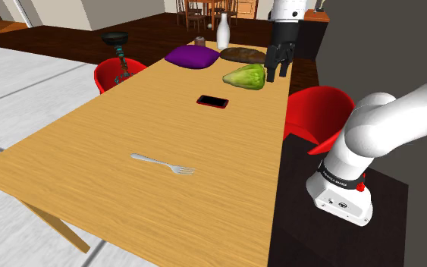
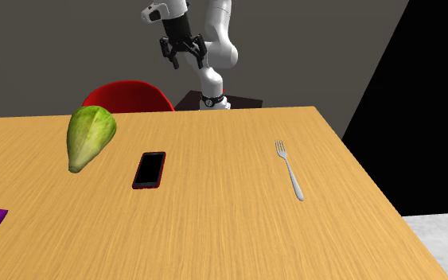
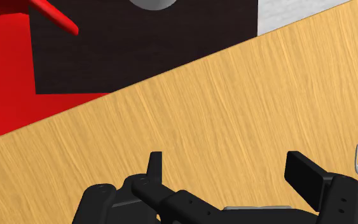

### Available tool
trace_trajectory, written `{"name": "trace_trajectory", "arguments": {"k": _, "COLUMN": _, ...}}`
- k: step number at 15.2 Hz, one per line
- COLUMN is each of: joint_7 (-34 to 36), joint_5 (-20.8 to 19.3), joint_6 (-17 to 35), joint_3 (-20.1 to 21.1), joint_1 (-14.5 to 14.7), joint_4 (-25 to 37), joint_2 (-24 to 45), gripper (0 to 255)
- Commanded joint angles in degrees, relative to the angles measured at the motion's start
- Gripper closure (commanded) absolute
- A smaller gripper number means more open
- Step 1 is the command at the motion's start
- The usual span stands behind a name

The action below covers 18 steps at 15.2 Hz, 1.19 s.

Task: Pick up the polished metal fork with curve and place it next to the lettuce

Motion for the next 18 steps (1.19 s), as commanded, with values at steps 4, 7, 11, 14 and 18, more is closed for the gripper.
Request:
{"name": "trace_trajectory", "arguments": {"k": 4, "joint_7": 2.9, "joint_5": 2.1, "joint_6": 3.7, "joint_3": 3.6, "joint_1": 1.8, "joint_4": -0.6, "joint_2": 2.4, "gripper": 0}}
{"name": "trace_trajectory", "arguments": {"k": 7, "joint_7": 5.8, "joint_5": 4.0, "joint_6": 7.5, "joint_3": 7.2, "joint_1": 3.5, "joint_4": -0.6, "joint_2": 5.5, "gripper": 0}}
{"name": "trace_trajectory", "arguments": {"k": 11, "joint_7": 9.7, "joint_5": 5.8, "joint_6": 12.4, "joint_3": 12.0, "joint_1": 5.5, "joint_4": 0.5, "joint_2": 10.7, "gripper": 0}}
{"name": "trace_trajectory", "arguments": {"k": 14, "joint_7": 12.7, "joint_5": 6.4, "joint_6": 16.1, "joint_3": 15.5, "joint_1": 6.7, "joint_4": 2.0, "joint_2": 15.2, "gripper": 0}}
{"name": "trace_trajectory", "arguments": {"k": 18, "joint_7": 17.0, "joint_5": 6.2, "joint_6": 20.6, "joint_3": 19.9, "joint_1": 7.9, "joint_4": 5.0, "joint_2": 22.1, "gripper": 0}}
